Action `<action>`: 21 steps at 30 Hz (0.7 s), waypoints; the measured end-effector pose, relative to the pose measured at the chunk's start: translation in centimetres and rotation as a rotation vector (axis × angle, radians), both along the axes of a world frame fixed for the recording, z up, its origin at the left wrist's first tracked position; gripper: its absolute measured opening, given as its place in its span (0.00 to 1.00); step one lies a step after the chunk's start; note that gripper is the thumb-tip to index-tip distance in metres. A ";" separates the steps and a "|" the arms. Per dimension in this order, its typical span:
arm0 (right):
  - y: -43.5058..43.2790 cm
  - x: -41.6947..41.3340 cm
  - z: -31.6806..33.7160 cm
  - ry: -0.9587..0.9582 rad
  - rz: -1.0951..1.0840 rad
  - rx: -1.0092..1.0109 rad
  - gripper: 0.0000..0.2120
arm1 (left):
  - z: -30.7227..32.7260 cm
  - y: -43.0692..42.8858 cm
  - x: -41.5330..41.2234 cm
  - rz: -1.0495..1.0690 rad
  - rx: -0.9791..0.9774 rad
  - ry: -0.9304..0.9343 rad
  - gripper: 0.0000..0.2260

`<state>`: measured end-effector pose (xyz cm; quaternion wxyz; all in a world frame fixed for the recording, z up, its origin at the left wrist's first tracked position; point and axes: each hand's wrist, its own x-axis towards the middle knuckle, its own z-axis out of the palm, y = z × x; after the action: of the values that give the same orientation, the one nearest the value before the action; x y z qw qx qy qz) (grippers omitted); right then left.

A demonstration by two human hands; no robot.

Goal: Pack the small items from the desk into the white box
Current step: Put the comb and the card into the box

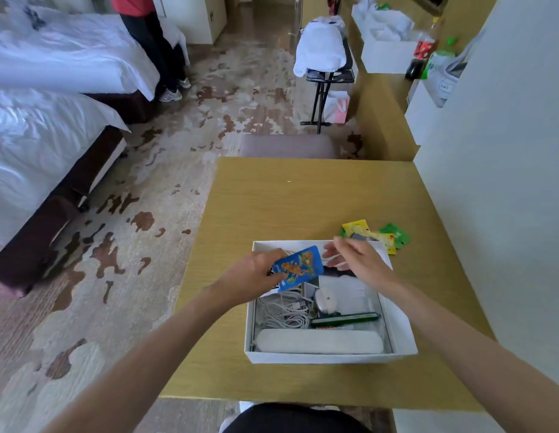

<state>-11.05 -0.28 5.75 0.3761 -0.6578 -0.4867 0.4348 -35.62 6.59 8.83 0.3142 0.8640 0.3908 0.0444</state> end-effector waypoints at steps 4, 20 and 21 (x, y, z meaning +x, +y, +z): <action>-2.1 -0.9 1.4 -0.118 0.274 0.012 0.11 | -0.1 -0.7 0.7 -0.216 0.034 0.026 0.14; -5.0 -2.3 -1.8 -0.685 0.697 -0.073 0.13 | -2.7 -4.5 -0.1 -0.578 0.423 0.422 0.13; -4.8 -1.8 -1.3 -0.696 0.674 -0.046 0.12 | -2.3 -4.3 -0.1 -0.548 0.398 0.426 0.14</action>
<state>-12.81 -5.04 4.43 0.0143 -0.5780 -0.7598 0.2973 -35.67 2.34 6.52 0.0529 0.9701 0.1862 -0.1465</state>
